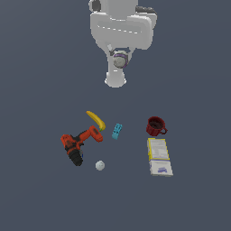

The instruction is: Pick up a designated object from a clutter of objects.

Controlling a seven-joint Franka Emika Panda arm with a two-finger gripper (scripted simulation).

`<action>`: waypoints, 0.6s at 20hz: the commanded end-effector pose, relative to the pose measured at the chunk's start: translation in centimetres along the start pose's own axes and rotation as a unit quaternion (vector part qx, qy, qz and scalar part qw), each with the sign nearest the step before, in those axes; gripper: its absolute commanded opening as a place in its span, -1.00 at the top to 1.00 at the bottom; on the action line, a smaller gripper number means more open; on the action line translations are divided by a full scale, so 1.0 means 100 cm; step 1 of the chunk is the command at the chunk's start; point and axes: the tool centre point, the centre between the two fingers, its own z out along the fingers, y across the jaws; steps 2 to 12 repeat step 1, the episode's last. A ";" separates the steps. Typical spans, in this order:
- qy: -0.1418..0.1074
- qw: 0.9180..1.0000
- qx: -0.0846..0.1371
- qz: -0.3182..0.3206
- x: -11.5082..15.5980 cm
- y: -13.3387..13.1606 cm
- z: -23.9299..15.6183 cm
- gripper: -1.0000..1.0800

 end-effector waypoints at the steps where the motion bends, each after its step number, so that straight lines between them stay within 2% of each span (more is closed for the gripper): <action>1: 0.000 1.000 0.000 0.000 0.002 0.000 -0.002 1.00; 12: 0.000 1.000 0.000 0.000 0.002 0.000 -0.002 1.00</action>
